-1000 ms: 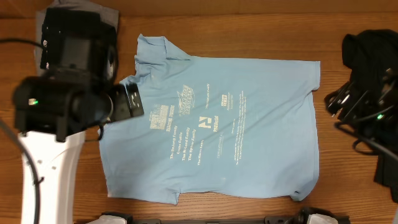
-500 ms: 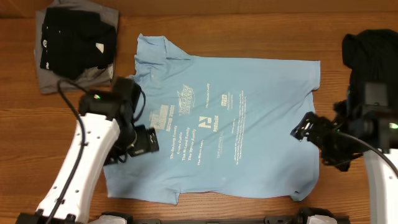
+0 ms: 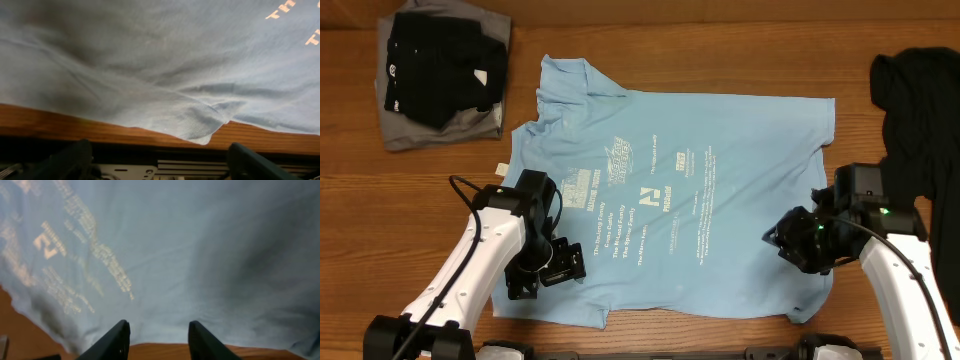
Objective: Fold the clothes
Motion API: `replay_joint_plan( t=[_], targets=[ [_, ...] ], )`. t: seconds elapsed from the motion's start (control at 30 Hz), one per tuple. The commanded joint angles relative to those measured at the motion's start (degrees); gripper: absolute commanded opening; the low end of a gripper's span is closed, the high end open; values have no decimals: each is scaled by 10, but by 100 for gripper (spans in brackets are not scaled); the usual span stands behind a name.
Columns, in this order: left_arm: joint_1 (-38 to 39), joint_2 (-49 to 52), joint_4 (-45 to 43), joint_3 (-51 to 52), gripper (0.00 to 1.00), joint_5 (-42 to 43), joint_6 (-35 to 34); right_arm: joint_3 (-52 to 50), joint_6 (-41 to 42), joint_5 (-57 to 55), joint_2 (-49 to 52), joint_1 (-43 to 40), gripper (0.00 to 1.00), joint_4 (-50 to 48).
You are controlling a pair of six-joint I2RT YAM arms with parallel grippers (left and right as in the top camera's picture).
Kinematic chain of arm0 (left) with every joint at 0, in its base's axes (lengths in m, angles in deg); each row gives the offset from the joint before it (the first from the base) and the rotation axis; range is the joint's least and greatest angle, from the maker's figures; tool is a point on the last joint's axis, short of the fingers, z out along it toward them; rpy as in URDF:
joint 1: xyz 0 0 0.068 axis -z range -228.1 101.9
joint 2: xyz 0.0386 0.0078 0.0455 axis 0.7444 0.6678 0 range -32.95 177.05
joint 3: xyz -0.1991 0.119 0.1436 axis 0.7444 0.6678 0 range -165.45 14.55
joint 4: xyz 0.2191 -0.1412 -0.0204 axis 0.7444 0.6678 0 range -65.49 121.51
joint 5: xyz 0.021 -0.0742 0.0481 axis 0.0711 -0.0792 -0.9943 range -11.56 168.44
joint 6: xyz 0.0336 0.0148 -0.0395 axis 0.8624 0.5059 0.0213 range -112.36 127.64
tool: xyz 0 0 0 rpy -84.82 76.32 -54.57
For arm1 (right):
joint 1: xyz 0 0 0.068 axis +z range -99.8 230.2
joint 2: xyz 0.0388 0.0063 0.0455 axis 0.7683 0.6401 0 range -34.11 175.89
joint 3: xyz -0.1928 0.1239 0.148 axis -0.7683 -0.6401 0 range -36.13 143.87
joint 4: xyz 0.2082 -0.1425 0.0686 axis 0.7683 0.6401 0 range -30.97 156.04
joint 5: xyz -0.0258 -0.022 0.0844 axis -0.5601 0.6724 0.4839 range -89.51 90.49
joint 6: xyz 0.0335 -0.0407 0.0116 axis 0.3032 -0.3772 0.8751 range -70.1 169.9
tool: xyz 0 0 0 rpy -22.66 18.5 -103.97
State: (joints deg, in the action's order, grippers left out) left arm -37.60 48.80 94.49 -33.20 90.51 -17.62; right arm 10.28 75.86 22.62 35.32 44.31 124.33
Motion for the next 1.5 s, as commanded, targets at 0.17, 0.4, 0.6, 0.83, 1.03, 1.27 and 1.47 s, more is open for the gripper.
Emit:
replay_joint_plan(
  t=[0.17,0.4,0.6,0.83,1.03,1.27,1.47],
  targets=[
    [4,12,-94,4,75,-7,-24,-14,116,-99,50,2,16,-78],
    [4,70,-140,4,64,-6,-46,-14,179,-160,132,1,8,-164],
    [4,119,-146,4,64,-11,-45,-14,196,-161,206,-6,4,-222],
    [4,138,-146,4,82,-26,-45,-14,192,-187,212,-76,4,-192],
    [4,138,-159,4,100,-26,-45,-14,169,-167,212,-133,4,-178],
    [4,138,-163,4,100,-26,-45,-15,160,-172,212,-136,4,-171],
    [3,138,-163,4,100,-26,-45,-15,150,-161,213,-136,4,-171]
  ],
)
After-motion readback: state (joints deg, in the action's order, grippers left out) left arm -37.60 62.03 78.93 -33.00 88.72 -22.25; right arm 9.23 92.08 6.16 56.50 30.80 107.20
